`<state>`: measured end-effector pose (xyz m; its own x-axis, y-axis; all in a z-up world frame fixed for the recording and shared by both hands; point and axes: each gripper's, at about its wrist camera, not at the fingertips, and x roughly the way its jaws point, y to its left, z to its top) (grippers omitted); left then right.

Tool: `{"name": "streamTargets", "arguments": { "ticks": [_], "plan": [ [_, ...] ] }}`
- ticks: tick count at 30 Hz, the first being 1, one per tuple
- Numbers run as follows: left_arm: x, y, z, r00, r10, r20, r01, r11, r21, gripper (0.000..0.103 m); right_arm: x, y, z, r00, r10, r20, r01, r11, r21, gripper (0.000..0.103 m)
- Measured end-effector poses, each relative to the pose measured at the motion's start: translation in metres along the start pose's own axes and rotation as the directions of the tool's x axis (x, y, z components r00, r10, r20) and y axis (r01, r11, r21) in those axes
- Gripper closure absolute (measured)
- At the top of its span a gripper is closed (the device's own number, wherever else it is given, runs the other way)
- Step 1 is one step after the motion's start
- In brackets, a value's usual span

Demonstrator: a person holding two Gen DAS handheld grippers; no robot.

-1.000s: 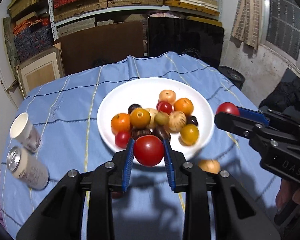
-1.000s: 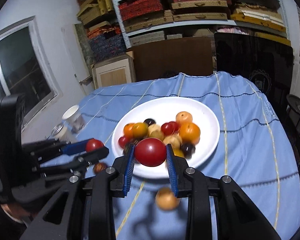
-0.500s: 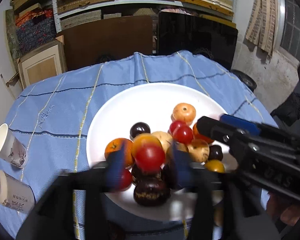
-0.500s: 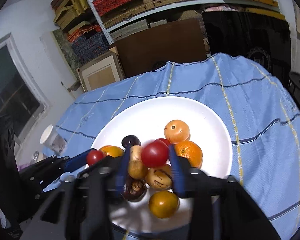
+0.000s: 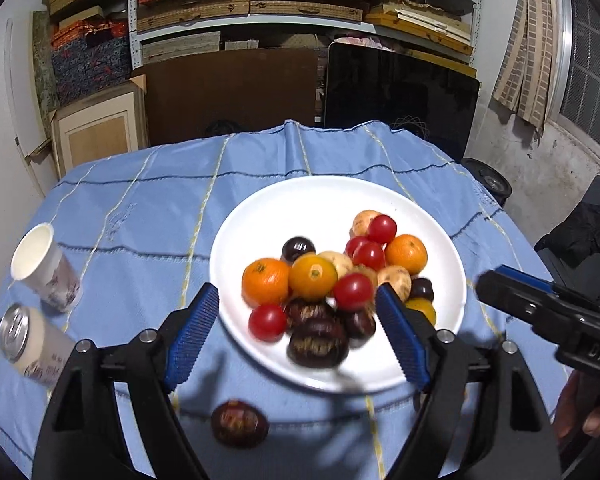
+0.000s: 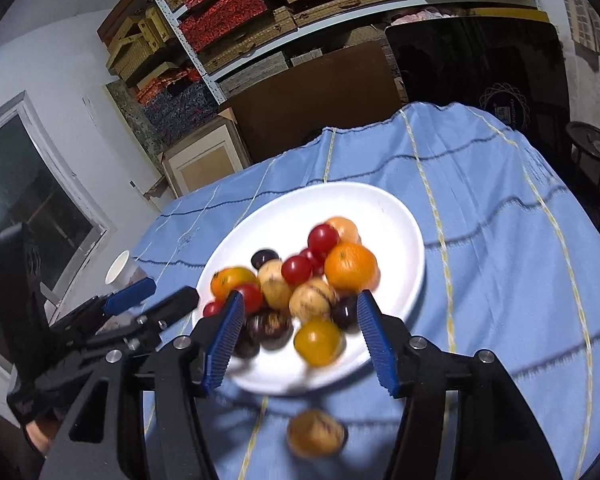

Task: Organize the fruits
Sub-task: 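Grasp the pale orange fruit with the right tool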

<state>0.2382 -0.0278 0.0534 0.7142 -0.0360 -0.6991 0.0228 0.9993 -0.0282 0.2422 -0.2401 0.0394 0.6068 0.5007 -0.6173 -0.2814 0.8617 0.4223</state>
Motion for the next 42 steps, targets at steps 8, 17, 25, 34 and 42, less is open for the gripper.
{"name": "streamTargets", "arguments": {
  "ticks": [8, 17, 25, 34, 42],
  "plan": [
    [-0.04, 0.005, -0.043, 1.0, 0.014, 0.015, -0.015, 1.0, 0.014, 0.013, -0.033, 0.001, -0.049, 0.999, -0.042, -0.014, 0.041, 0.999, -0.034, 0.04],
    [-0.06, 0.017, -0.102, 0.999, 0.005, -0.04, -0.004, 1.0, 0.02, 0.012, -0.012, 0.016, -0.088, 0.991, -0.094, -0.1, 0.082, 0.989, -0.122, 0.04],
    [-0.055, 0.029, -0.119, 0.996, 0.014, -0.082, -0.013, 1.0, 0.01, 0.012, 0.024, 0.025, -0.083, 0.976, -0.174, -0.13, 0.151, 0.974, -0.168, 0.04],
    [-0.035, 0.036, -0.109, 0.994, 0.031, -0.109, -0.032, 0.999, -0.013, 0.012, 0.03, 0.021, -0.086, 0.973, -0.188, -0.136, 0.165, 0.973, -0.161, 0.061],
    [-0.003, 0.036, -0.099, 0.989, 0.051, -0.138, -0.05, 0.999, 0.008, 0.012, -0.003, 0.022, -0.099, 0.989, -0.093, -0.111, 0.078, 0.989, -0.129, 0.061]
  ]
}}
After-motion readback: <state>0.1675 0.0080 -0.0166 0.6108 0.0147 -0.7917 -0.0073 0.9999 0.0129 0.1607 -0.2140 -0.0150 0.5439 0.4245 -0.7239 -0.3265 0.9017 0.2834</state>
